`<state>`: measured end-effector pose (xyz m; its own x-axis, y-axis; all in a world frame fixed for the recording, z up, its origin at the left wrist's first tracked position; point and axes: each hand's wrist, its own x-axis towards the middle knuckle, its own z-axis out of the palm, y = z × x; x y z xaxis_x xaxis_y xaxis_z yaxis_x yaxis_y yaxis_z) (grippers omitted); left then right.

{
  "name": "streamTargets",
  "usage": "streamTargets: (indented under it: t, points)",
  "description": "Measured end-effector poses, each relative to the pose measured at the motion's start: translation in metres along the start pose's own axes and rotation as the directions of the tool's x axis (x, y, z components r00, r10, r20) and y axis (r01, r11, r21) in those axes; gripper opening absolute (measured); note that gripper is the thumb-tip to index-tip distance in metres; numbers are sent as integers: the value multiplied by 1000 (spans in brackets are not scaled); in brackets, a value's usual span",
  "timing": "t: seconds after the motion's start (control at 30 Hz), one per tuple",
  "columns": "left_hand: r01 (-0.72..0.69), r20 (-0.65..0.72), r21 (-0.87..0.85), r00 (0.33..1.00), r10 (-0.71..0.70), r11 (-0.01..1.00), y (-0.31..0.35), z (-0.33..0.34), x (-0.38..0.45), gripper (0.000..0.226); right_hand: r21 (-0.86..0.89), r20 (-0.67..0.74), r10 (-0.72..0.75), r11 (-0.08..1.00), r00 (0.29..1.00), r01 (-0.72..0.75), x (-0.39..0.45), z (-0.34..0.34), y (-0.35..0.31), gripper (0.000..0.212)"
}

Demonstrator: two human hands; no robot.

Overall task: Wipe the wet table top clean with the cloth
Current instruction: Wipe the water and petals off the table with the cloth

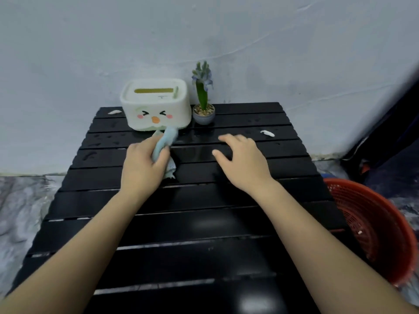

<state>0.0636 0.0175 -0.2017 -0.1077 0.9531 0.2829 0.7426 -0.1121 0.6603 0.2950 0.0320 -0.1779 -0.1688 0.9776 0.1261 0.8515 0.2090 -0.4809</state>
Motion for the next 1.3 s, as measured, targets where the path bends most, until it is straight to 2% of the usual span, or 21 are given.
streamTargets:
  t: [0.07,0.17,0.23,0.37,0.43,0.53,0.6,0.7,0.77,0.83,0.9,1.0,1.1,1.2,1.3]
  points:
    - [5,45,120,999,-10,993,-16,0,-2,21,-24,-22,-50,998,999,49,35,11,-8,47]
    - [-62,103,300,994,33,952,-28,11,-7,54,-94,-39,-75,993,996,71,81,25,-14,50]
    - [-53,87,361,996,23,931,-27,17,-7,65,-107,-16,-73,992,997,70,103,33,-14,51]
    - [47,8,462,998,-57,886,-22,37,-1,68,-114,43,-93,989,995,98,125,48,-6,48]
    - [61,6,504,997,-74,862,-10,51,5,68,-38,33,-117,992,993,118,129,51,-2,43]
    - [77,32,524,993,-110,849,15,68,14,70,105,33,-125,987,992,121,133,48,3,40]
    - [21,96,521,992,-83,854,35,81,19,73,149,10,-110,983,994,108,132,41,6,39]
    - [-175,238,446,968,72,878,63,108,22,67,141,-76,-110,983,991,120,129,20,15,37]
    - [-235,242,348,958,155,908,78,114,26,58,115,-107,-124,984,987,136,126,0,22,38]
    - [-171,201,304,973,113,937,85,107,31,46,91,-114,-136,985,984,147,123,-20,31,37]
    - [-7,54,387,998,-15,922,78,98,33,51,63,-113,-145,986,983,153,121,-38,40,34]
    - [272,-137,560,962,-236,782,60,104,25,64,36,-108,-138,989,985,142,123,-56,51,33]
    - [332,-107,567,937,-333,754,64,123,19,64,33,-117,-138,989,983,143,126,-65,58,33]
    - [264,-19,557,952,-305,787,84,136,32,73,27,-123,-156,987,980,160,129,-69,60,34]
    - [33,172,553,973,-153,832,103,152,42,80,23,-130,-173,984,976,177,134,-73,60,36]
